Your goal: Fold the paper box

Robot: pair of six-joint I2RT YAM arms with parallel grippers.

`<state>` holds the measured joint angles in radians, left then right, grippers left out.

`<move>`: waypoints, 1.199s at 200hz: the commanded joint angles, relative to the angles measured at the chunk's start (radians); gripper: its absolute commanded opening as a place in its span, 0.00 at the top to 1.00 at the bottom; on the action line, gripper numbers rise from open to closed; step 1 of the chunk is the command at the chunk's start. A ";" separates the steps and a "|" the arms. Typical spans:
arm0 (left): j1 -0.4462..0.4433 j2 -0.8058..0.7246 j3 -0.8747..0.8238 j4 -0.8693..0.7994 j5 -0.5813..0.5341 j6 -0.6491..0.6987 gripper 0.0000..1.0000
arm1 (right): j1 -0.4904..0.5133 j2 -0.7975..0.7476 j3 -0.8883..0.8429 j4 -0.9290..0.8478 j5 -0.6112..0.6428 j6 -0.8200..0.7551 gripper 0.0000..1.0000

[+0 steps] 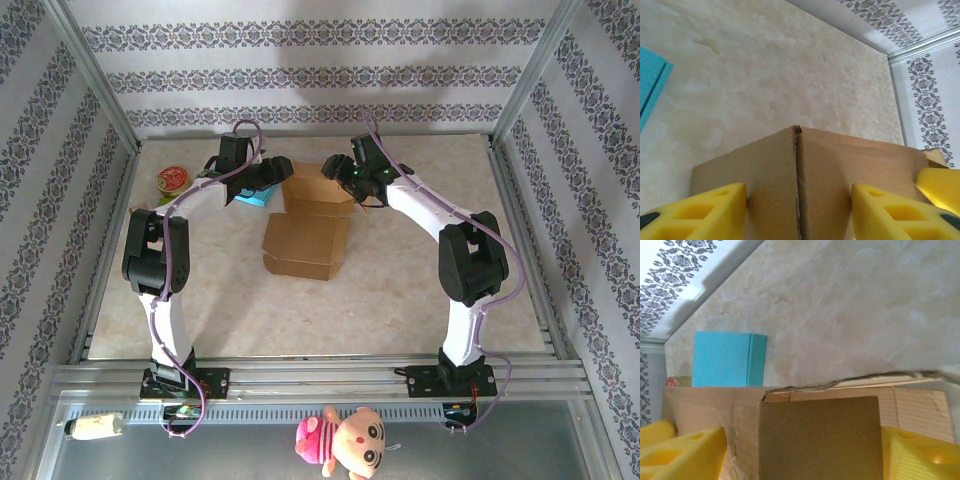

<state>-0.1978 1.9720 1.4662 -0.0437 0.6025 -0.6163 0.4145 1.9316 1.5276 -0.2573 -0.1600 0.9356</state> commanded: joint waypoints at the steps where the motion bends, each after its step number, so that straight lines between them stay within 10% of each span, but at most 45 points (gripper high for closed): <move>1: -0.020 -0.015 0.012 -0.057 0.007 0.031 0.45 | 0.001 -0.046 -0.037 0.024 0.006 -0.032 0.19; 77: -0.021 -0.006 0.022 -0.059 0.001 0.031 0.45 | -0.023 -0.150 -0.081 -0.072 0.034 -0.142 0.02; 171: -0.028 -0.012 0.034 -0.073 0.003 0.040 0.45 | -0.008 -0.019 0.015 0.008 -0.031 -0.064 0.32; 212: -0.030 -0.011 0.037 -0.068 0.007 0.038 0.45 | -0.006 0.009 0.020 0.041 -0.038 -0.043 0.30; 240: -0.031 -0.011 0.036 -0.066 0.015 0.040 0.45 | -0.009 0.017 0.014 0.067 -0.048 -0.027 0.54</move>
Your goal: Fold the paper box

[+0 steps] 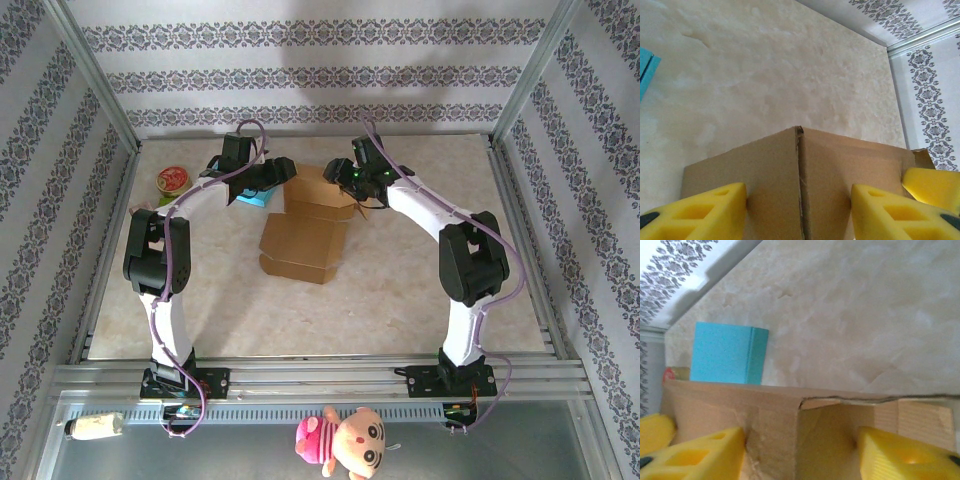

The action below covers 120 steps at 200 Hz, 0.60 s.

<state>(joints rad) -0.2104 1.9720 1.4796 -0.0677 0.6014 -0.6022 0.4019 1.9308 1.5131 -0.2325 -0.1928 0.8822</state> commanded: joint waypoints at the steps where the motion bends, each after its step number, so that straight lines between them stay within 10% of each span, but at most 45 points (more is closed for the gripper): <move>1: -0.018 -0.012 0.022 -0.041 0.016 0.027 0.45 | 0.003 0.018 0.028 0.043 -0.014 0.027 0.54; 73: -0.012 -0.074 -0.018 0.011 -0.076 0.015 0.11 | -0.013 -0.015 -0.015 0.027 0.006 -0.022 0.64; 120: -0.012 0.015 0.043 -0.008 0.016 -0.020 0.30 | -0.013 -0.035 -0.024 0.018 0.016 -0.051 0.64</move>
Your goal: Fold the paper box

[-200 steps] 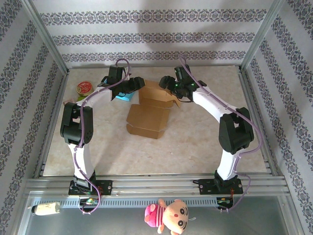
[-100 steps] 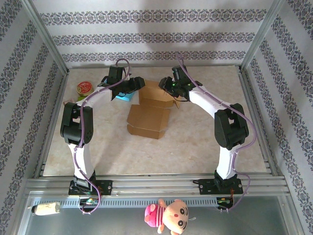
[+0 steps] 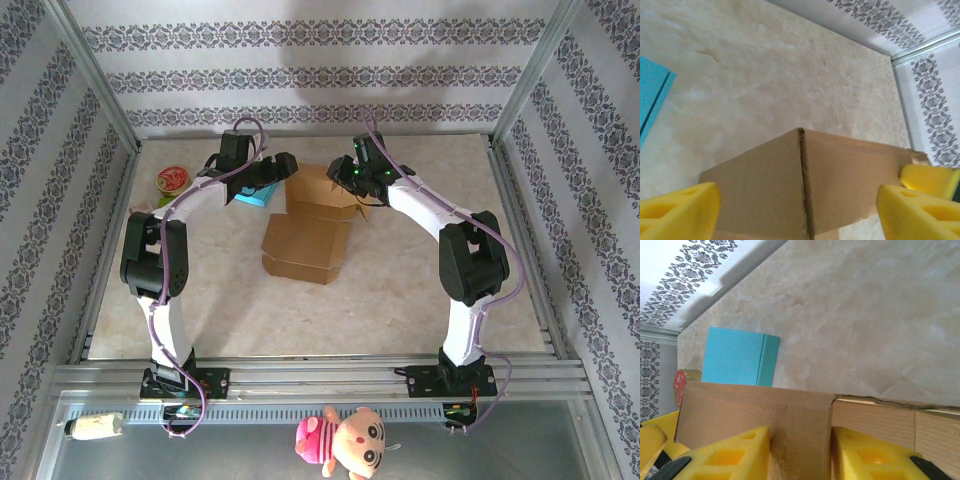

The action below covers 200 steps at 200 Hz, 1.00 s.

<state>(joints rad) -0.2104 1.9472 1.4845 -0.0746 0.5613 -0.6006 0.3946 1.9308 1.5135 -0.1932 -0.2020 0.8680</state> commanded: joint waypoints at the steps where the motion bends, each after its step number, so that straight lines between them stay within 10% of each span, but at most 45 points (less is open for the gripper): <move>1: -0.012 0.040 0.038 -0.001 0.057 -0.021 0.31 | -0.006 -0.035 -0.024 -0.021 0.026 -0.037 0.64; 42: -0.012 0.045 0.009 0.032 0.057 -0.028 0.36 | -0.005 -0.033 -0.016 -0.025 0.004 -0.052 0.67; 95: -0.012 0.053 0.014 0.040 0.064 -0.032 0.39 | -0.007 -0.135 -0.036 -0.093 0.016 -0.092 0.33; 151: -0.012 0.053 0.010 0.037 0.062 -0.032 0.41 | 0.048 -0.354 -0.432 -0.017 0.140 -0.086 0.28; 200: -0.012 0.053 0.029 0.010 0.069 -0.020 0.42 | 0.072 -0.184 -0.447 0.122 0.186 -0.028 0.15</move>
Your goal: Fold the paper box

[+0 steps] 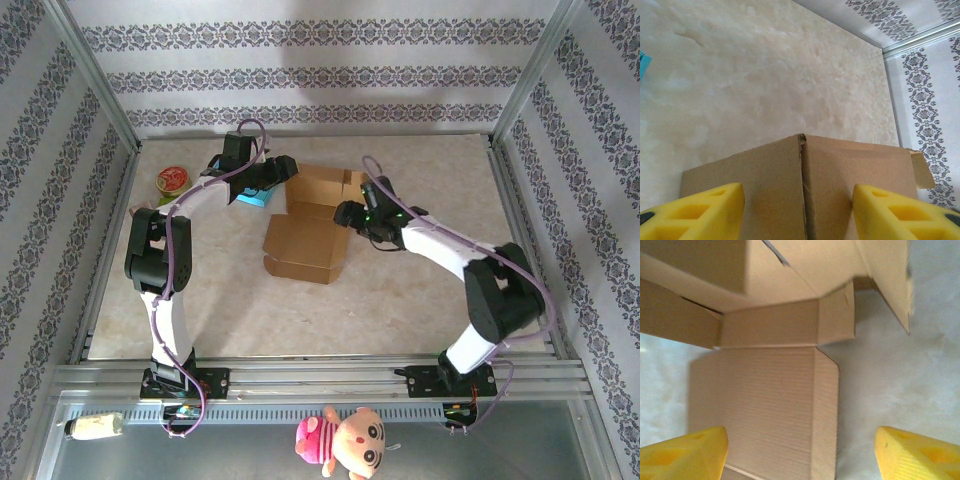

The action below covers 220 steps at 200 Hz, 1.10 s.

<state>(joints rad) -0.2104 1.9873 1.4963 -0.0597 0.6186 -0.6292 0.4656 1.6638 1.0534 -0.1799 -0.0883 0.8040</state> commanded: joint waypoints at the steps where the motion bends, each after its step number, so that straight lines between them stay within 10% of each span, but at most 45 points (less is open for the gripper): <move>1: -0.012 0.012 0.018 -0.006 0.012 0.009 0.42 | 0.001 0.087 0.015 0.111 0.077 0.036 0.15; 51: -0.012 0.010 0.014 -0.008 0.017 0.010 0.42 | -0.013 0.235 0.049 0.310 0.146 0.081 0.10; 125: -0.013 0.008 0.026 -0.023 0.024 0.026 0.42 | -0.015 0.312 0.040 0.548 0.132 0.027 0.43; 220: -0.017 0.009 0.017 -0.012 0.026 0.022 0.42 | 0.013 0.373 0.058 0.580 -0.009 -0.157 0.45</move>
<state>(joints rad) -0.2104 1.9873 1.4967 -0.0608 0.6281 -0.6285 0.4740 2.0289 1.0969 0.4156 -0.0605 0.7303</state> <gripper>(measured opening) 0.577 0.534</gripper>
